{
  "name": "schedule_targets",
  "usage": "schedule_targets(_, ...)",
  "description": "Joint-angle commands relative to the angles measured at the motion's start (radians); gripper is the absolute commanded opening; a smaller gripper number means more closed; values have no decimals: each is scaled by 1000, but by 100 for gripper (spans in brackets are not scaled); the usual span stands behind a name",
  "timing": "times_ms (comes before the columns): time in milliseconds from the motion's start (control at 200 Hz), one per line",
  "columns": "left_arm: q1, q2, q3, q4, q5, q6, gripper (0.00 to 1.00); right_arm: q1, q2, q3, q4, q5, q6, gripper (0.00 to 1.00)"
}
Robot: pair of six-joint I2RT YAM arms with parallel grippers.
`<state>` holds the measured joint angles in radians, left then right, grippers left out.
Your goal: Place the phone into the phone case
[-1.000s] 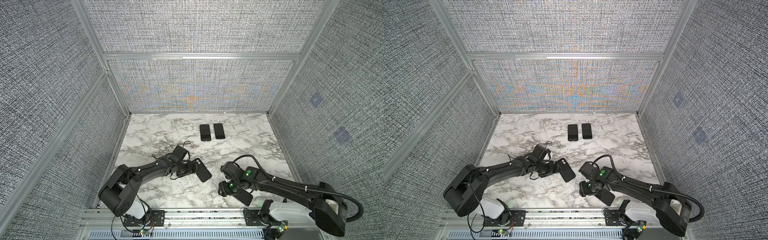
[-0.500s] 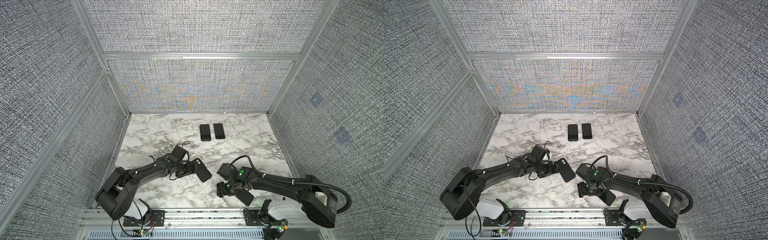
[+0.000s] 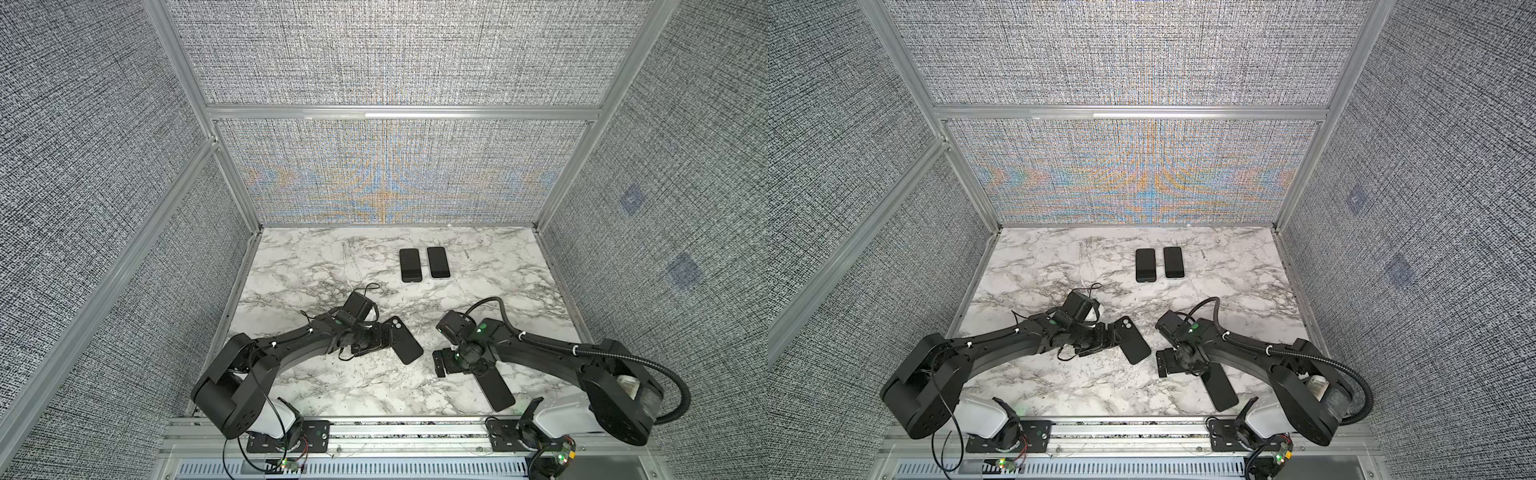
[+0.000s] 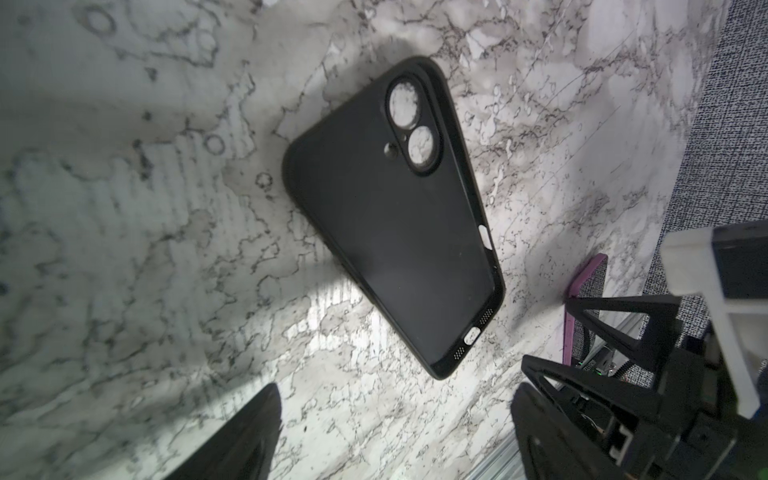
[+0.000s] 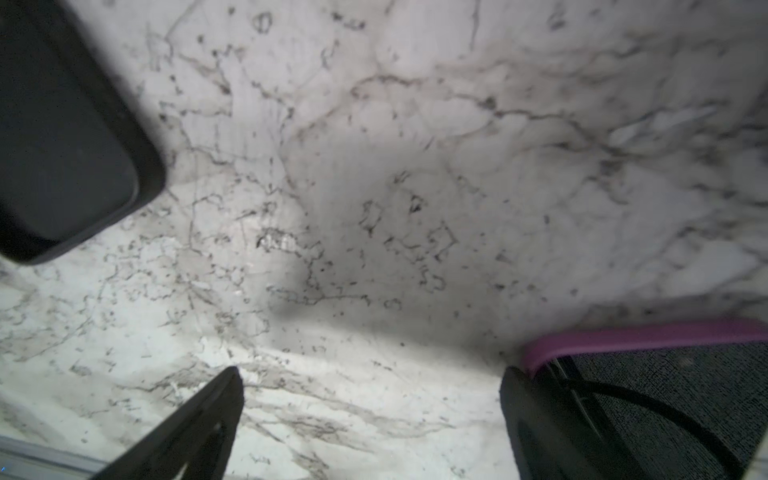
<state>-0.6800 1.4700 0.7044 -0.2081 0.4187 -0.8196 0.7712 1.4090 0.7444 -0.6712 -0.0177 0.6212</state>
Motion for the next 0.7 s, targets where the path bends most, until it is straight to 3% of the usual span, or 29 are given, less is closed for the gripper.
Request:
schedule_targets(0,2,9,6,14,0,7,88,-25,-2,19,-42,43,-40,99)
schedule_targets(240,2,34,21,13,5,17,88,-41,-49,75,-145,180,-18,99)
schedule_targets(395,7,43,23,19,11,23,88,-92,-51,78,-224,262,67,99)
schedule_targets(695,28,39,9,32,31,38,88,-176,53,34,-205,155,144,99)
